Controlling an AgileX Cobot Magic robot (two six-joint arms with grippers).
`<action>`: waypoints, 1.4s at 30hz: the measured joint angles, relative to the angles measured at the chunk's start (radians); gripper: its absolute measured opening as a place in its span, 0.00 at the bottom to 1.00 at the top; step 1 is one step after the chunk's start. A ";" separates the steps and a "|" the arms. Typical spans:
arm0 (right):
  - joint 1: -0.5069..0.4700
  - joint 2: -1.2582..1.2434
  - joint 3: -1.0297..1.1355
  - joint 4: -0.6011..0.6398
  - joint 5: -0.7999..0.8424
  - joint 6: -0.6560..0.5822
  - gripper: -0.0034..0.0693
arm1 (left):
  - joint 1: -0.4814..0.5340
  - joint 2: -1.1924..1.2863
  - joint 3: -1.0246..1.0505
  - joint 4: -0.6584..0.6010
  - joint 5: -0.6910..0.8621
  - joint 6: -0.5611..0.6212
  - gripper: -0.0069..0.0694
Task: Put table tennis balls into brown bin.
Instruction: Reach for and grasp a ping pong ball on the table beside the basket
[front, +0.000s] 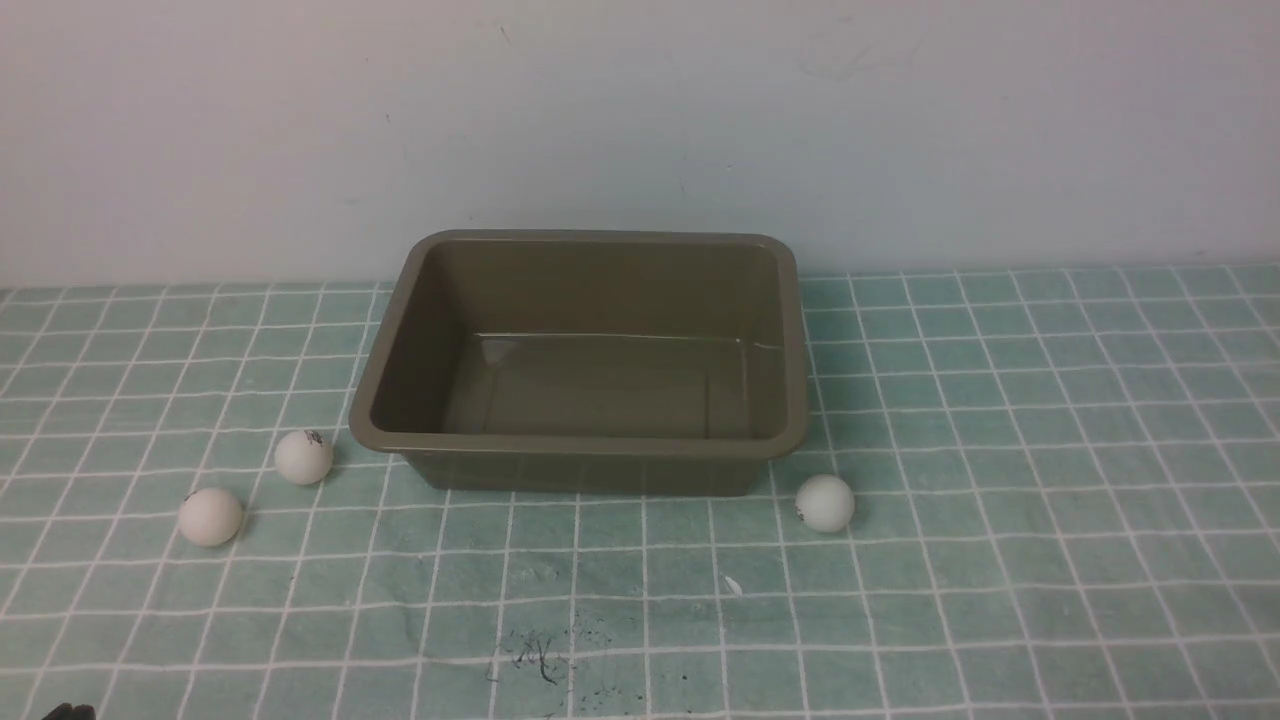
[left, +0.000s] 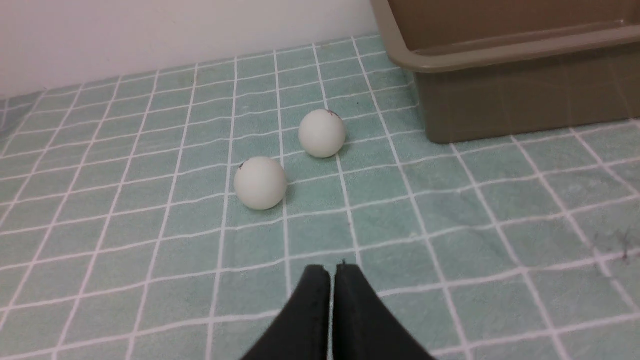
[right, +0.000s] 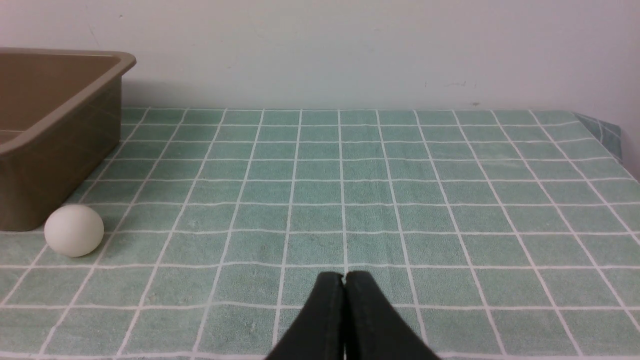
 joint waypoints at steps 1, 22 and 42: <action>0.000 0.000 0.000 0.000 0.000 0.000 0.03 | 0.000 0.000 0.001 -0.083 -0.050 -0.034 0.08; 0.000 0.000 0.000 -0.001 0.000 -0.001 0.03 | 0.000 0.349 -0.533 -0.138 -0.041 -0.158 0.08; 0.001 0.000 0.003 0.759 -0.314 0.205 0.03 | 0.188 1.308 -0.872 -0.069 0.450 -0.113 0.09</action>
